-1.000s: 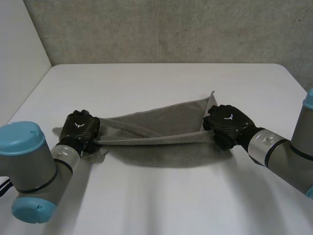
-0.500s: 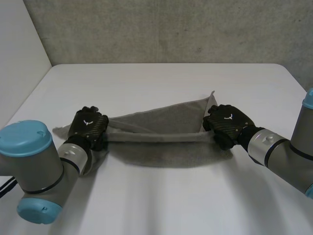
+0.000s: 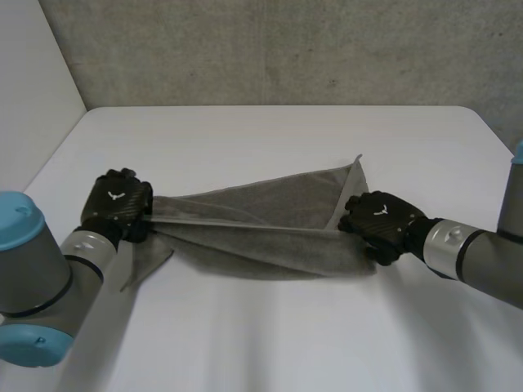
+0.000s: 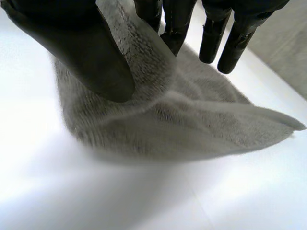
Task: Fold the towel.
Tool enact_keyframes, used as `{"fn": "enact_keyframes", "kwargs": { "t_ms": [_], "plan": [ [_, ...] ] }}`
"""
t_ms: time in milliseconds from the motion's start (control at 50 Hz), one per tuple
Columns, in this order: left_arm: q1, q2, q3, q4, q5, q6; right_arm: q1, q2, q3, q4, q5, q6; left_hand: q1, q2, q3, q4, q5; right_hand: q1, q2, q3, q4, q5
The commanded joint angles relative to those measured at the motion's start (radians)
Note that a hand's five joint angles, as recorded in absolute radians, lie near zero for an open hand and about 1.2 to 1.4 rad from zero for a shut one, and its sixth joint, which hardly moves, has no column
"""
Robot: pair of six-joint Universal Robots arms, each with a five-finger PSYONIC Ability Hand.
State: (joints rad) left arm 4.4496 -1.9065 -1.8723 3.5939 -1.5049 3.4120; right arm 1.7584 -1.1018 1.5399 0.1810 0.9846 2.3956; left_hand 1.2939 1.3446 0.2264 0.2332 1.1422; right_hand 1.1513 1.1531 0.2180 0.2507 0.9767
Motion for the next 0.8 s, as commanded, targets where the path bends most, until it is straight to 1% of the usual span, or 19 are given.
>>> {"fn": "enact_keyframes", "kwargs": {
  "t_ms": [20,80,200,240,260,280,300,320,340,480,580,620,680,720,740,780,800],
  "plan": [
    [0.034,0.053,-0.014,0.0,0.0,0.0,-0.075,-0.009,-0.024,0.155,-0.026,-0.225,0.102,0.052,-0.052,-0.059,0.08,0.023,0.021,-0.044,-0.076,0.023],
    [0.037,0.073,-0.022,0.0,0.002,-0.002,-0.094,-0.01,-0.032,0.176,-0.027,-0.256,0.102,0.052,-0.052,-0.059,0.08,0.058,0.056,-0.044,-0.076,0.058],
    [0.027,0.092,-0.034,0.0,0.006,-0.002,-0.088,-0.01,-0.027,0.167,-0.035,-0.253,0.102,0.052,-0.052,-0.059,0.08,0.058,0.056,-0.044,-0.076,0.058],
    [0.02,0.096,-0.042,0.0,0.02,-0.002,-0.086,-0.01,-0.02,0.146,-0.069,-0.253,0.102,0.052,-0.052,-0.059,0.08,0.064,0.062,-0.044,-0.076,0.064],
    [0.02,0.096,-0.042,0.0,0.02,-0.002,-0.086,-0.01,-0.02,0.146,-0.069,-0.253,0.102,0.052,-0.052,-0.059,0.08,0.064,0.062,-0.044,-0.076,0.064],
    [0.019,0.099,-0.045,0.0,0.026,0.0,-0.086,-0.01,-0.009,0.123,-0.101,-0.253,0.102,0.052,-0.052,-0.059,0.08,0.093,0.091,-0.044,-0.076,0.093],
    [0.019,0.099,-0.045,0.0,0.026,0.0,-0.086,-0.01,-0.009,0.123,-0.101,-0.253,0.102,0.052,-0.052,-0.059,0.08,0.093,0.092,-0.044,-0.076,0.093],
    [0.017,0.099,-0.048,0.0,0.029,-0.002,-0.082,-0.012,0.003,0.103,-0.13,-0.253,0.102,0.052,-0.052,-0.059,0.08,0.204,0.202,-0.044,-0.076,0.204],
    [0.017,0.099,-0.048,0.0,0.034,-0.002,-0.076,-0.018,0.009,0.089,-0.144,-0.254,0.102,0.052,-0.052,-0.059,0.08,0.245,0.243,-0.044,-0.076,0.245],
    [0.02,0.099,-0.048,0.002,0.035,-0.002,-0.079,-0.038,0.005,0.071,-0.146,-0.257,0.102,0.052,-0.052,-0.059,0.08,0.245,0.243,-0.044,-0.076,0.245],
    [0.022,0.099,-0.048,0.002,0.037,-0.002,-0.082,-0.043,0.006,0.028,-0.153,-0.27,0.102,0.052,-0.052,-0.059,0.08,0.176,0.174,-0.044,-0.076,0.176],
    [0.022,0.099,-0.048,0.002,0.037,-0.002,-0.082,-0.043,0.008,0.011,-0.156,-0.271,0.102,0.052,-0.052,-0.059,0.08,-0.099,-0.101,-0.044,-0.076,-0.099],
    [0.024,0.099,-0.048,0.002,0.037,0.0,-0.082,-0.044,0.008,0.009,-0.156,-0.27,0.102,0.052,-0.052,-0.059,0.08,-0.1,-0.102,-0.044,-0.076,-0.1],
    [0.024,0.099,-0.048,0.002,0.037,0.0,-0.083,-0.04,0.009,0.008,-0.161,-0.27,0.102,0.052,-0.052,-0.059,0.08,-0.013,-0.015,-0.044,-0.076,-0.013],
    [0.024,0.099,-0.048,0.002,0.037,0.0,-0.083,-0.04,0.009,0.008,-0.161,-0.27,0.102,0.052,-0.052,-0.059,0.08,-0.012,-0.014,-0.044,-0.076,-0.012],
    [0.024,0.101,-0.048,0.0,0.037,0.0,-0.08,-0.024,0.009,0.009,-0.17,-0.271,0.102,0.052,-0.052,-0.059,0.08,0.244,0.242,-0.044,-0.076,0.244],
    [0.024,0.101,-0.048,0.0,0.037,0.0,-0.08,-0.024,0.009,0.009,-0.17,-0.271,0.102,0.052,-0.052,-0.059,0.08,0.245,0.243,-0.044,-0.076,0.245]
  ]
}}
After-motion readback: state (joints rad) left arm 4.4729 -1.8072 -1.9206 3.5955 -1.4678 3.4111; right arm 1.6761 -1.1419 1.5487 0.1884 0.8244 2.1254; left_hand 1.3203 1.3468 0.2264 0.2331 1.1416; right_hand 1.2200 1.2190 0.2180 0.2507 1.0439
